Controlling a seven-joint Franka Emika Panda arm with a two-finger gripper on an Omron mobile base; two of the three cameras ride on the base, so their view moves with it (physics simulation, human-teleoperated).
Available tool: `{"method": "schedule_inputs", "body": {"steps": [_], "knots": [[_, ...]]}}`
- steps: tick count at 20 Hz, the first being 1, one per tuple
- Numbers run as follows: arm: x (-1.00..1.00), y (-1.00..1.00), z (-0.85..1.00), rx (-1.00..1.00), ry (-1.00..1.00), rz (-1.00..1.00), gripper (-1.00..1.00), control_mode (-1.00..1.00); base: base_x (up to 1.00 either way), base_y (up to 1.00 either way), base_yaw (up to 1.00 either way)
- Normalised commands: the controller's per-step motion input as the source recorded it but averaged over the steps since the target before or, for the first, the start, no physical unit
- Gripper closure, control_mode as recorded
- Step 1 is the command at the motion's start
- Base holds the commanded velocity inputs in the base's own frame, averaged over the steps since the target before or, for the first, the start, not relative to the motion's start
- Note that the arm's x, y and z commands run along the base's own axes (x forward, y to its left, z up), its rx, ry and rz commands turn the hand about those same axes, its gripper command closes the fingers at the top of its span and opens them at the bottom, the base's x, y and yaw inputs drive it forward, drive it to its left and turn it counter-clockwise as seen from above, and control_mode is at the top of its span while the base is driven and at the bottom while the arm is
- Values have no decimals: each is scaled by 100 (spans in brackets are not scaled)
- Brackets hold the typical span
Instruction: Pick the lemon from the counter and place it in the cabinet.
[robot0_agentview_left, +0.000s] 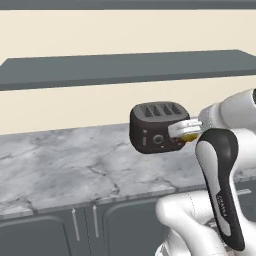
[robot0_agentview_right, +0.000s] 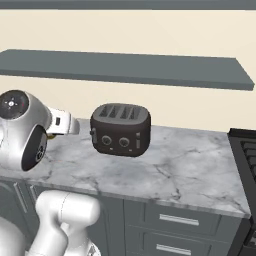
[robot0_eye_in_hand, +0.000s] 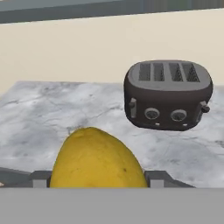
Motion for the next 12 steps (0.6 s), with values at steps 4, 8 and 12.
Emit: {"method": "schedule_inputs", "body": {"steps": [4, 8, 12], "knots": [[-1, 0, 100, 8, -14, 0, 100, -100, 0, 0, 0], [6, 2, 84, 8, -6, -1, 100, -100, 0, 0, 0], [39, 6, 44, 8, -9, -1, 100, -100, 0, 0, 0]]}}
